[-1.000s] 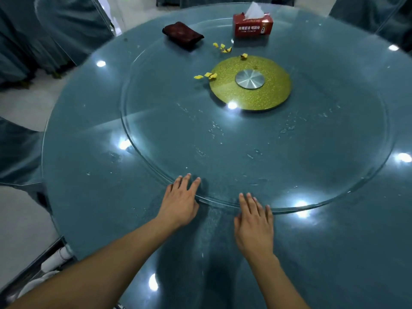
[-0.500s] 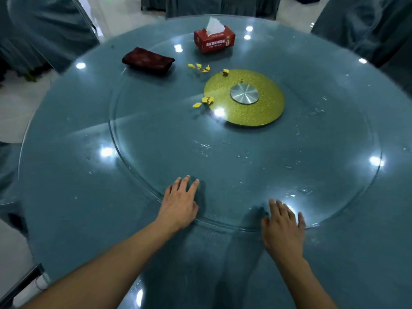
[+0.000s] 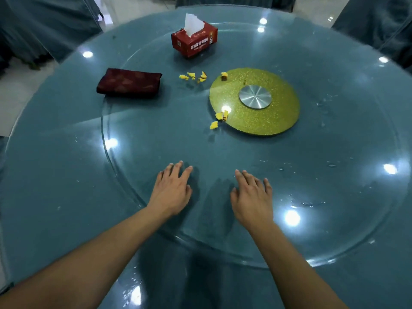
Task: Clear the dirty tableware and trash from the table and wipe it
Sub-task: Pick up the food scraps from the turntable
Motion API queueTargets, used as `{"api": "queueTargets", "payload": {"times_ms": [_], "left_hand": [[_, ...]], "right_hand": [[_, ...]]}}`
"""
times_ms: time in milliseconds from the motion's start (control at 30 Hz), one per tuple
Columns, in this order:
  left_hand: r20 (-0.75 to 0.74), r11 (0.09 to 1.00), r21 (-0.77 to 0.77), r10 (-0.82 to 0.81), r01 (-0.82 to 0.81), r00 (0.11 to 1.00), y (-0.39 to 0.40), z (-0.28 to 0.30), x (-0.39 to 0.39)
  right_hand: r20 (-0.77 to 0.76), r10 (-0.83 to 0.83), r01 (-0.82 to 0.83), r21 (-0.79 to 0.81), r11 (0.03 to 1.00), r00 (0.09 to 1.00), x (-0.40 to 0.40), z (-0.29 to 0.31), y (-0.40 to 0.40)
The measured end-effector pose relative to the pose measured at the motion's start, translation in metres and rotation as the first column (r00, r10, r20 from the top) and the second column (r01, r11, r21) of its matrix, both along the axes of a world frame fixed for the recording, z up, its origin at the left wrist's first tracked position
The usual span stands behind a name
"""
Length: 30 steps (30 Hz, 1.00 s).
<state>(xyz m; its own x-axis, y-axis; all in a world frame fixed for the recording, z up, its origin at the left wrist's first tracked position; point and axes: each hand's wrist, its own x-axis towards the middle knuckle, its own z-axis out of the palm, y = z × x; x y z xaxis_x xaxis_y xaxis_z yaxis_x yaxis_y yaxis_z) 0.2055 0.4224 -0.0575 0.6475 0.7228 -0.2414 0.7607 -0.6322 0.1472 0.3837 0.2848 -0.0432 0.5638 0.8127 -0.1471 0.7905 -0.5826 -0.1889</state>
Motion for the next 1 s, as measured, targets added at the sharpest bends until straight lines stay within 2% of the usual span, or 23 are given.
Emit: {"api": "queueTargets", "payload": {"times_ms": [267, 433, 767, 867, 1000], "left_hand": [[0.046, 0.994, 0.094, 0.047, -0.051, 0.998, 0.042, -0.013, 0.054], [0.047, 0.984, 0.152, 0.083, -0.09, 0.995, 0.052, -0.029, 0.062], [0.095, 0.969, 0.228, 0.073, -0.094, 0.993, -0.004, -0.046, 0.079], [0.076, 0.967, 0.24, 0.071, -0.087, 0.995, -0.015, -0.042, 0.088], [0.043, 0.974, 0.223, 0.029, -0.038, 0.999, -0.026, -0.035, 0.091]], "right_hand": [[-0.031, 0.081, -0.077, 0.092, 0.993, 0.996, 0.074, -0.014, 0.063], [-0.057, 0.143, -0.133, 0.159, 0.978, 0.988, 0.114, -0.016, 0.103], [-0.073, 0.241, -0.246, -0.074, 0.966, 0.968, 0.167, -0.024, 0.146], [-0.07, 0.263, -0.266, -0.038, 0.963, 0.962, 0.174, -0.026, 0.148], [-0.103, 0.199, -0.195, 0.05, 0.979, 0.974, 0.164, -0.024, 0.132]]}}
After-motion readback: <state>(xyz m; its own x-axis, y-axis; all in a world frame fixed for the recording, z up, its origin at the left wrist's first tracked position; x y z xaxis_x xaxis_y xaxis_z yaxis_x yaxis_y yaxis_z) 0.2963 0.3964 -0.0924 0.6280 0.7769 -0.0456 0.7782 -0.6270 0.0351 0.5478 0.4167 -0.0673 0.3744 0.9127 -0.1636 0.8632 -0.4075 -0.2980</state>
